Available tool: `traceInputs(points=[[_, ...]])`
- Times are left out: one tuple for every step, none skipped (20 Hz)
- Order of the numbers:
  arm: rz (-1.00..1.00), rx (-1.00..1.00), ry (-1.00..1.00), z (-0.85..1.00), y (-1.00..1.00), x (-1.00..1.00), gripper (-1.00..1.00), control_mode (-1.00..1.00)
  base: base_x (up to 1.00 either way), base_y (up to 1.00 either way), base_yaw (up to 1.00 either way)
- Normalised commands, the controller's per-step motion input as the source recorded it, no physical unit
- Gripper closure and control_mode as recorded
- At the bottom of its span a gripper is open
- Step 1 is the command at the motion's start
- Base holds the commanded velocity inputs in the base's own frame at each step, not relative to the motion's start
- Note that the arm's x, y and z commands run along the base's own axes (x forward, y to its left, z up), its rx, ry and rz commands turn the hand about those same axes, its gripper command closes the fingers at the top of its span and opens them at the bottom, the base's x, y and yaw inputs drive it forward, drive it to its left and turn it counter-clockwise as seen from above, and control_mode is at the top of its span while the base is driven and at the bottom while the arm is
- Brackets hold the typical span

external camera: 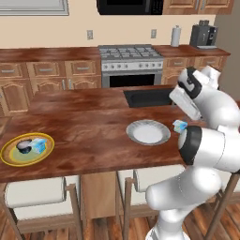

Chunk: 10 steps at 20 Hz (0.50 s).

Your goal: Place two yogurt containers on each plate.

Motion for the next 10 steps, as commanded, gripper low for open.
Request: traceInputs(points=[[0.0,0.0,0.0,-0.31,-0.55,0.12,-1.0,-1.0,0.0,0.0,0.0],[0.0,0.0,0.0,-0.31,-0.5,0.12,-1.0,-1.0,0.0,0.0,0.0],[0.0,0.0,0.0,-0.27,-0.52,0.16,-1.0,-1.0,0.0,0.0,0.0],[0.0,0.0,0.0,-0.35,-0.49,0.13,-1.0,-1.0,0.0,0.0,0.0],[0.0,0.0,0.0,-0.36,-0.54,0.19,-1.0,-1.0,0.0,0.0,0.0],[0.0,0.0,0.0,-0.38,-0.51,0.22,-1.0,-1.0,0.0,0.0,0.0],[0.0,0.0,0.0,-0.36,-0.41,0.18,-1.0,-1.0,0.0,0.0,0.0],[0.0,0.0,0.0,-0.33,-0.3,0.17,-1.0,-1.0,0.0,0.0,0.0],[0.0,0.0,0.0,-0.38,-0.21,0.17,-1.0,-1.0,0.0,0.0,0.0],[0.0,0.0,0.0,-0.41,-0.14,0.14,-1.0,-1.0,0.0,0.0,0.0]])
